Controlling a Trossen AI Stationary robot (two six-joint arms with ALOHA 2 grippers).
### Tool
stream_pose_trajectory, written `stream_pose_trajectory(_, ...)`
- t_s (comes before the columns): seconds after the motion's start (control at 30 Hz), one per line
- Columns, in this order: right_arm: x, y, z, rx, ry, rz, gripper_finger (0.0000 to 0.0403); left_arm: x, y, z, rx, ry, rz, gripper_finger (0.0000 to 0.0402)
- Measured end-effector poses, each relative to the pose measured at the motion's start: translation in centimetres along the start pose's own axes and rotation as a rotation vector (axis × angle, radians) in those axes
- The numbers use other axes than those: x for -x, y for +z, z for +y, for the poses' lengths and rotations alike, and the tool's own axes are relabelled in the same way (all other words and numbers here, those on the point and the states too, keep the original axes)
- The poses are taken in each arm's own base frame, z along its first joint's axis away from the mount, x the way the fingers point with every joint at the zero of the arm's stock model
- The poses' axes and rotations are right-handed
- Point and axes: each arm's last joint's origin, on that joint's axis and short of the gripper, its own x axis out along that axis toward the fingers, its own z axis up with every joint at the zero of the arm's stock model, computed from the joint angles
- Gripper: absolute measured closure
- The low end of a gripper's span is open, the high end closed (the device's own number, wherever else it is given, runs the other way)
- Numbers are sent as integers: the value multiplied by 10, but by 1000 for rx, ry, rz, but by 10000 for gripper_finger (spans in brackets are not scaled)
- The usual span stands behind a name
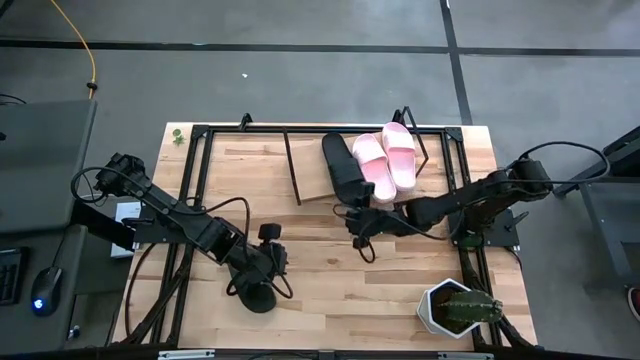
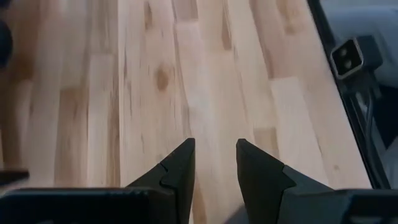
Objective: Pick and place slides into the shelf
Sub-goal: Put the black slide on the shelf
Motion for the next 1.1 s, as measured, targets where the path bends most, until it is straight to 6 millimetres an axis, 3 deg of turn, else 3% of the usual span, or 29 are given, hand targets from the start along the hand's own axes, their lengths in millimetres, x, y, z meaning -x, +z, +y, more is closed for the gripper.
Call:
stream_pose_trajectory(0.43, 14, 10, 21, 47, 77, -90, 271, -13, -51, -15, -17, 25, 210, 300)
stream_pose_trajectory(0.73, 16, 11, 23, 67, 71, -99, 271, -14, -65, -8, 140, 97, 285, 300)
stream_pose_trajectory(1.1, 16, 11, 23, 68, 72, -98, 271, -14, -66, -8, 226, 113, 294, 300)
